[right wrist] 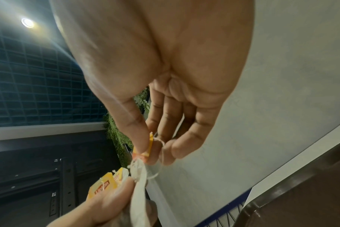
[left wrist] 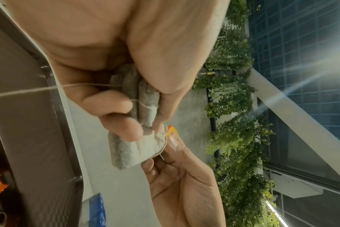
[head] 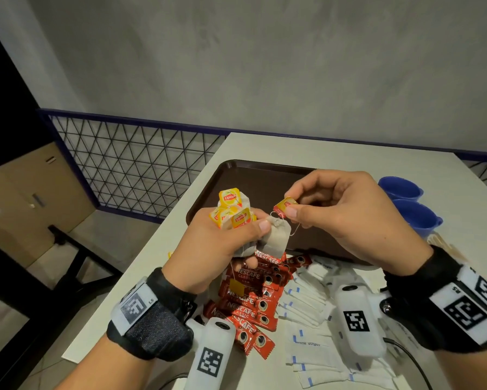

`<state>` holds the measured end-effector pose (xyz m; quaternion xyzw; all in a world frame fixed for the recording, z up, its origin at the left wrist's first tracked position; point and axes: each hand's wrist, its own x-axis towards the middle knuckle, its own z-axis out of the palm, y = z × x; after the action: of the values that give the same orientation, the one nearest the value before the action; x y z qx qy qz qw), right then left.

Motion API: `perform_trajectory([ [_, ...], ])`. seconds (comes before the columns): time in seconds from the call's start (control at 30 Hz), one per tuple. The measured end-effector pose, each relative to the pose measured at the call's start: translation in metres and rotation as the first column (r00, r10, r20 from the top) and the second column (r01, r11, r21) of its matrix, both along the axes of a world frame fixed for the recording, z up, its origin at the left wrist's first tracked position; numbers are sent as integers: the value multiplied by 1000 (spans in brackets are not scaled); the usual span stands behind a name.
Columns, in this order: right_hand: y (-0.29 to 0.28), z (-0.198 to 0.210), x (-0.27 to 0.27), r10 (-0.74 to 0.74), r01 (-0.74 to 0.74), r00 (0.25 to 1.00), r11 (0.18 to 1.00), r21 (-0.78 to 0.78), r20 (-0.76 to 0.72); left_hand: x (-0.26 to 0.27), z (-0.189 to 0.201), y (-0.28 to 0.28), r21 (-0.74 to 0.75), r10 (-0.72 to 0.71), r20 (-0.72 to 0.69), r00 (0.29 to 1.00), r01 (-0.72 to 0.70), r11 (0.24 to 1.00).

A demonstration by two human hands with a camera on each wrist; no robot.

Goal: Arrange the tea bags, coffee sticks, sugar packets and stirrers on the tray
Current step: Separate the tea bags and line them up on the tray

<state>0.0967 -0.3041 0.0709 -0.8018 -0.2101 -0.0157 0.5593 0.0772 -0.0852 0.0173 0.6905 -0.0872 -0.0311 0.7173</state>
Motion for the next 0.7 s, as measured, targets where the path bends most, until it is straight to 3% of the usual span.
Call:
perform_trajectory([
  [0.47,4,-2,-1,11,-12,1000,999,-43,-28,-2,5,0,-4,6,86,996,-5,1000],
  [0.7,6,-6,-3,-28,29,1000,981,-192,7,-3,6,2,-18,7,134,991,-4,1000],
])
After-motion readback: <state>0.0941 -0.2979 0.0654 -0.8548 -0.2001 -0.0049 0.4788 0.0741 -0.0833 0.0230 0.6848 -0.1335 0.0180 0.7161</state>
